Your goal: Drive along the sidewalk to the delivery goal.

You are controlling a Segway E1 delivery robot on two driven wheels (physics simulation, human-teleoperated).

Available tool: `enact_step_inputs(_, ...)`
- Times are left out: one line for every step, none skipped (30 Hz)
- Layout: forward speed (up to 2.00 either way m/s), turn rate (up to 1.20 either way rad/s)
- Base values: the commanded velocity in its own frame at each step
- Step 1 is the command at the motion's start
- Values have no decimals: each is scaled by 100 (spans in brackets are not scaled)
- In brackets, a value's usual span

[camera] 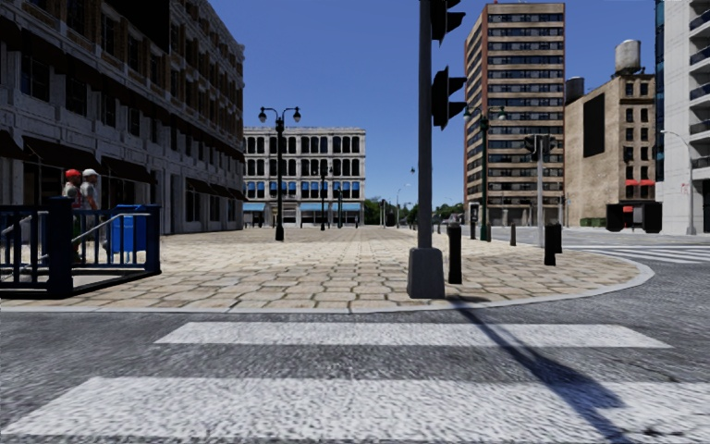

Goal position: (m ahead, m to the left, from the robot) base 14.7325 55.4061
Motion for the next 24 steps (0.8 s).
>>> enact_step_inputs(199,0)
enact_step_inputs(199,0)
enact_step_inputs(199,0)
enact_step_inputs(199,0)
enact_step_inputs(199,0)
enact_step_inputs(199,0)
enact_step_inputs(199,0)
enact_step_inputs(199,0)
enact_step_inputs(199,0)
enact_step_inputs(200,0)
enact_step_inputs(200,2)
enact_step_inputs(200,17)
enact_step_inputs(200,17)
enact_step_inputs(200,38)
enact_step_inputs(200,47)
enact_step_inputs(200,47)
enact_step_inputs(200,50)
enact_step_inputs(200,52)
enact_step_inputs(200,52)
enact_step_inputs(200,52)
enact_step_inputs(200,52)
enact_step_inputs(200,52)
enact_step_inputs(200,52)
enact_step_inputs(200,53)
